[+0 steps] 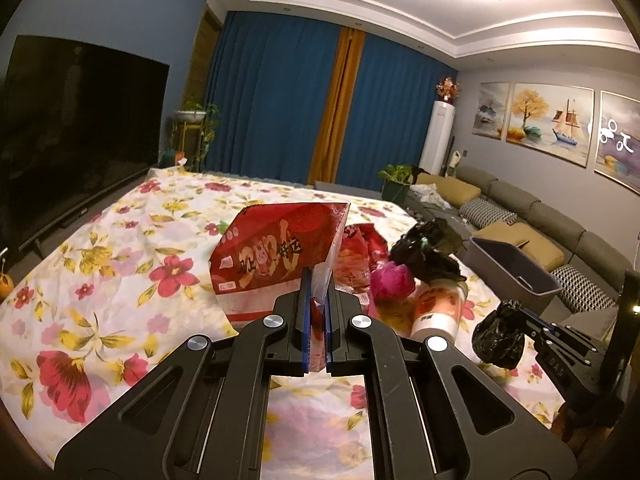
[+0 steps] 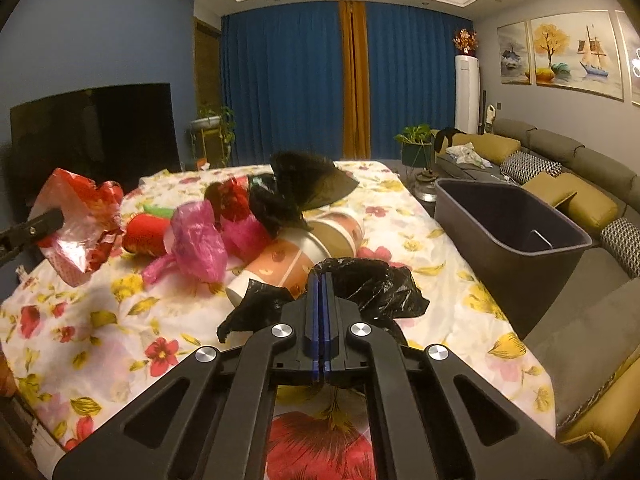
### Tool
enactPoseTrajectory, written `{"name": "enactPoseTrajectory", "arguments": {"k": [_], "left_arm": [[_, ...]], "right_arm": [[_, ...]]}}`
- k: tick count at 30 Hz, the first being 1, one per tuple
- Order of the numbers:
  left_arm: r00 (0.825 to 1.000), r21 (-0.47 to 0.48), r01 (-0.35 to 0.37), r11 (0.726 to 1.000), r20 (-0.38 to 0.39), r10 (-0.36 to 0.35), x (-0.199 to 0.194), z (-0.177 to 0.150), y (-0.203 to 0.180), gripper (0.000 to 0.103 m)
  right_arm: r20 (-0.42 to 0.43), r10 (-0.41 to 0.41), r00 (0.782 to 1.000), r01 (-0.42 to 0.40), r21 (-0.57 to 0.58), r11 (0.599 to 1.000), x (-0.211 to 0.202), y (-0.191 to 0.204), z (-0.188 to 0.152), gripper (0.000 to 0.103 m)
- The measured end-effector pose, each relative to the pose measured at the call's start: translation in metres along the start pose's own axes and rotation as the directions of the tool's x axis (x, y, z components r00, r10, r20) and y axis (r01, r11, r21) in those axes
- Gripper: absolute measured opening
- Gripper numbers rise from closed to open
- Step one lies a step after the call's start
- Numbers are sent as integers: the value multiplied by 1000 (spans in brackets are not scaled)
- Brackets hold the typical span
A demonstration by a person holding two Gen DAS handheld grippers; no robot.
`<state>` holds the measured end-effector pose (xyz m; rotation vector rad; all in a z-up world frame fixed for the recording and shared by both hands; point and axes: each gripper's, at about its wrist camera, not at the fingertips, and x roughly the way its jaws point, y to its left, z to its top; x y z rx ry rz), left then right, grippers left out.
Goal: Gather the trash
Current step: 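Carry the snack bag and black bag with both tools over the grey bin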
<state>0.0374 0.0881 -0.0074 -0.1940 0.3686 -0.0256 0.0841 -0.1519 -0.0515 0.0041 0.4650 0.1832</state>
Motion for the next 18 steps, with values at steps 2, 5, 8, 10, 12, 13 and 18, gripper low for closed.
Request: {"name": "enactPoseTrajectory", "arguments": {"k": [2, 5, 8, 10, 12, 13, 18], "left_arm": [[1000, 5, 7, 1000, 4, -7, 0, 3, -3, 4], [1000, 17, 24, 1000, 12, -24, 1, 8, -11, 4], [999, 41, 46, 998, 24, -47, 3, 15, -24, 4], [997, 56, 65, 996, 31, -67, 4, 18, -32, 4], [996, 72, 85, 994, 34, -88, 7, 21, -42, 4], [995, 75, 95, 993, 33, -98, 8, 23, -45, 4], [988, 83, 153, 985, 22, -156, 18, 34, -62, 4]], "right_arm": [[12, 10, 1000, -10, 6, 1000, -5, -2, 4, 2], [24, 19, 1000, -20, 16, 1000, -10, -8, 8, 2], [37, 32, 999, -33, 29, 999, -14, -15, 14, 2], [49, 29, 998, -31, 34, 999, -18, -20, 19, 2], [61, 26, 998, -28, 36, 999, -22, -23, 24, 2], [68, 21, 997, -23, 35, 999, -23, -25, 26, 2], [105, -2, 994, -1, 34, 999, -32, -38, 38, 2]]}}
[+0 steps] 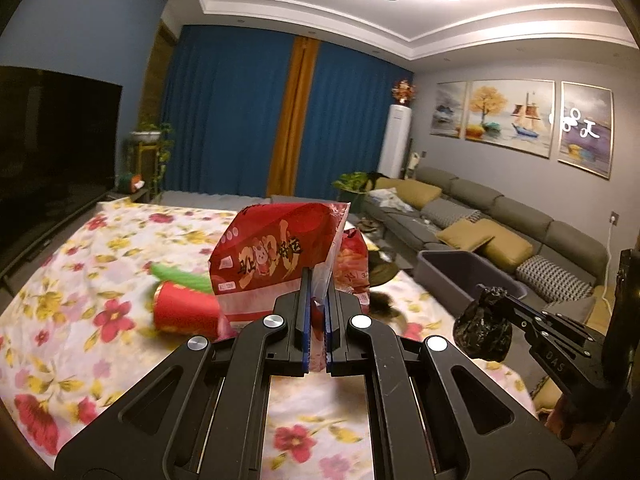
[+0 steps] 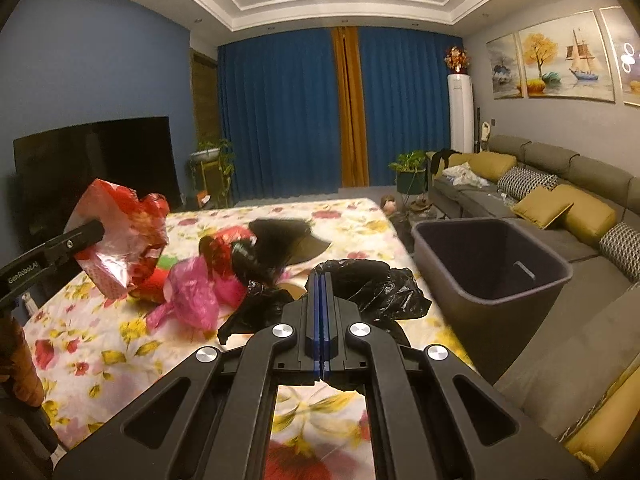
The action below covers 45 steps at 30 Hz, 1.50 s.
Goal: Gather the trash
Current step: 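Carry the snack bag and black bag with both tools over the grey bin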
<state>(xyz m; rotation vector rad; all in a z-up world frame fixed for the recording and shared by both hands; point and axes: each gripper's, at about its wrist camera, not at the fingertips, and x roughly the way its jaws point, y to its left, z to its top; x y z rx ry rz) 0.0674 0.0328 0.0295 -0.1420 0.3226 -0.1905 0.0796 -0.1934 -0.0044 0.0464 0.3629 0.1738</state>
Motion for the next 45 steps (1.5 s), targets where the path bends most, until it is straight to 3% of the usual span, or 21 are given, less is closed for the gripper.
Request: {"name": "enactPoseTrajectory", "arguments": {"k": [7, 17, 30, 45], "left_arm": [[998, 51, 63, 997, 19, -64, 18, 19, -36, 4], [982, 104, 178, 978, 46, -184, 67, 50, -117, 4], [970, 166, 236, 958, 19, -242, 148, 60, -212, 4], [966, 140, 259, 956, -46, -255, 219, 44, -242, 4]], "right_arm": [[61, -54, 997, 55, -3, 998, -8, -26, 24, 2], [111, -169, 979, 168, 12, 986, -2, -81, 59, 2], [145, -239, 960, 235, 48, 971, 24, -155, 90, 2], [123, -238, 964, 227, 96, 969, 56, -198, 87, 2]]}}
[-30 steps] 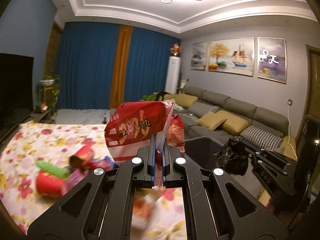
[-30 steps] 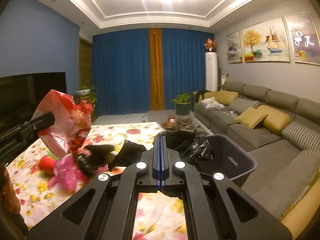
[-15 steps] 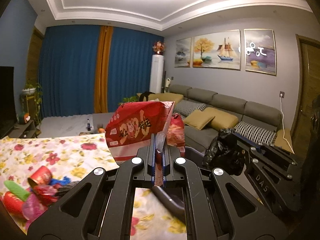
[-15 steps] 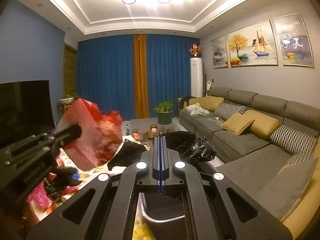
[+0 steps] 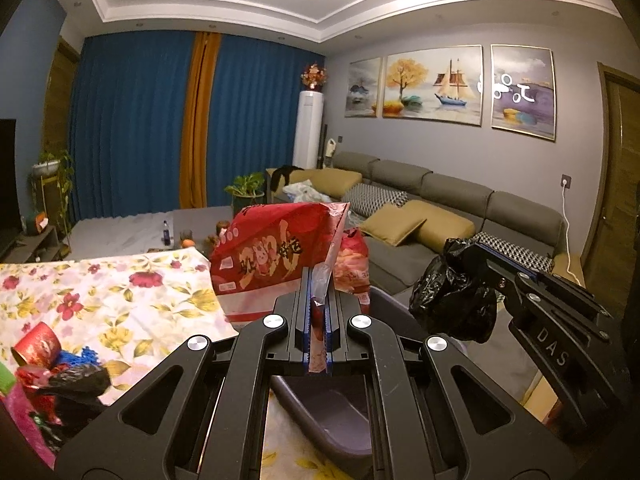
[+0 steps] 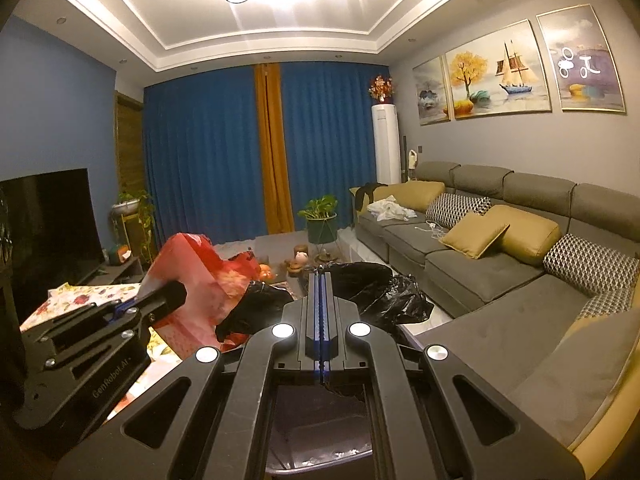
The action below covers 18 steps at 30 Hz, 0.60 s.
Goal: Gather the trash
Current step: 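Carry the snack bag and black bag with both tools over the grey bin, then open both tools to drop the snack bag and black bag into the bin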
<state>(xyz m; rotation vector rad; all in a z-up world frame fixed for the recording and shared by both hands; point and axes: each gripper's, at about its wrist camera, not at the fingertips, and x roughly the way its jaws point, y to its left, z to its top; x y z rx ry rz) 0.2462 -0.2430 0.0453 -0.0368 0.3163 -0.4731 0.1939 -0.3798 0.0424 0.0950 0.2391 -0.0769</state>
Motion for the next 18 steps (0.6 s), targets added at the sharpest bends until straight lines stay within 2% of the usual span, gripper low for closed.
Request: {"name": "enactPoseTrajectory", "arguments": {"k": [5, 18], "left_arm": [[1000, -1, 6, 1000, -17, -6, 15, -4, 0, 4], [998, -6, 30, 1000, -61, -30, 45, -15, 1, 4]], "right_arm": [[0, 4, 1000, -4, 0, 1000, 0, 11, -7, 2], [-5, 38, 999, -38, 19, 999, 16, 3, -9, 2]]}}
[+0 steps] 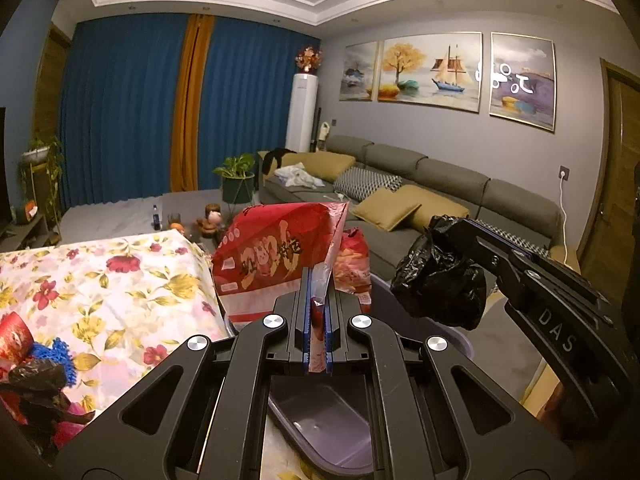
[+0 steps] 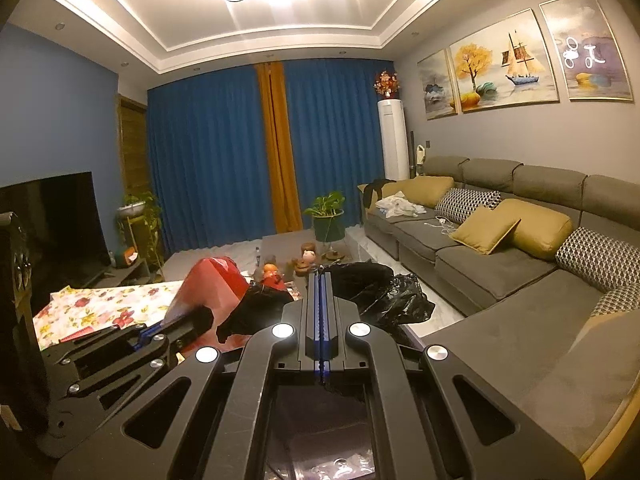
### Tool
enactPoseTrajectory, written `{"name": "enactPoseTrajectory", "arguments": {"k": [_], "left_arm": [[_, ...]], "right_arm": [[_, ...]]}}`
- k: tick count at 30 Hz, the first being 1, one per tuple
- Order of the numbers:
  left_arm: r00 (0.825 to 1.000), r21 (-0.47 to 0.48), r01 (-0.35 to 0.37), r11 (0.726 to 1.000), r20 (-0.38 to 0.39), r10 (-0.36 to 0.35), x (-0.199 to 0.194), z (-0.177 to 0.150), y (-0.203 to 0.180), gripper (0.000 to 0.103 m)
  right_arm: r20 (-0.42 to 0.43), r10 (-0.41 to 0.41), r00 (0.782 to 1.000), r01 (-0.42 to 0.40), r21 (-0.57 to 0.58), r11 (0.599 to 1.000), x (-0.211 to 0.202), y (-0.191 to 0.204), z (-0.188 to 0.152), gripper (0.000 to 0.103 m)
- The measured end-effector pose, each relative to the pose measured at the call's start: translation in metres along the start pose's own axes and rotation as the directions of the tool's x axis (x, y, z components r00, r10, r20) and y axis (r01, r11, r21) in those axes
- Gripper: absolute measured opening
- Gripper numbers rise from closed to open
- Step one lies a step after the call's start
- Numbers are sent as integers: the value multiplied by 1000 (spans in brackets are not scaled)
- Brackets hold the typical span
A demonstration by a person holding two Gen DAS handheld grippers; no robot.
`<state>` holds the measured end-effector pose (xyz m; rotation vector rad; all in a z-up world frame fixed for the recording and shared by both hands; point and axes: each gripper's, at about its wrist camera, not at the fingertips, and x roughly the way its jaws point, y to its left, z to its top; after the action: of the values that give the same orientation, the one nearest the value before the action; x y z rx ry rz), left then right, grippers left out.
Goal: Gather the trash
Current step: 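Open both tools to drop the snack bag and black bag into the bin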
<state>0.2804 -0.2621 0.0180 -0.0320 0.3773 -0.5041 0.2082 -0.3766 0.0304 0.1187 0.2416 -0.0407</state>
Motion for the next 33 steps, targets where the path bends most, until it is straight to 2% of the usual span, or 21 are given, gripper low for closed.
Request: {"name": "enactPoseTrajectory", "arguments": {"k": [7, 9, 11, 12, 13, 14, 15, 20, 25, 33], "left_arm": [[999, -16, 22, 1000, -31, -23, 13, -3, 5, 6], [999, -16, 25, 1000, -43, -26, 17, -5, 5, 13], [999, -19, 17, 1000, -46, -18, 18, -7, 8, 30], [999, -22, 12, 1000, -43, -13, 18, -7, 9, 37], [999, -29, 6, 1000, -39, -7, 18, -8, 10, 50], [999, -43, -3, 999, -33, 2, 17, -8, 14, 56], [1000, -51, -8, 999, -30, 6, 15, -8, 16, 57], [999, -87, -43, 995, -11, 42, 2, -6, 26, 77], [996, -58, -87, 995, 15, 88, -24, -8, 25, 86], [986, -85, -163, 983, 11, 165, -78, -24, 46, 88]], "right_arm": [[5, 23, 1000, -23, 18, 1000, 5, -9, 4, 2], [6, 16, 1000, -16, 21, 1000, 6, -9, 5, 9], [8, 11, 1000, -11, 24, 1000, 7, -11, 4, 16], [8, 7, 1000, -7, 32, 999, 7, -13, 3, 27], [9, 5, 1000, -6, 39, 999, 7, -13, 3, 41], [12, 1, 1000, -2, 47, 999, 6, -15, 3, 46], [20, -8, 1000, 7, 53, 999, 4, -16, 3, 48], [17, -20, 1000, 19, 61, 998, -3, -15, 3, 54], [31, -37, 999, 36, 57, 998, -19, -10, 3, 64], [50, -63, 997, 61, 51, 997, -47, 4, -1, 73]]}}
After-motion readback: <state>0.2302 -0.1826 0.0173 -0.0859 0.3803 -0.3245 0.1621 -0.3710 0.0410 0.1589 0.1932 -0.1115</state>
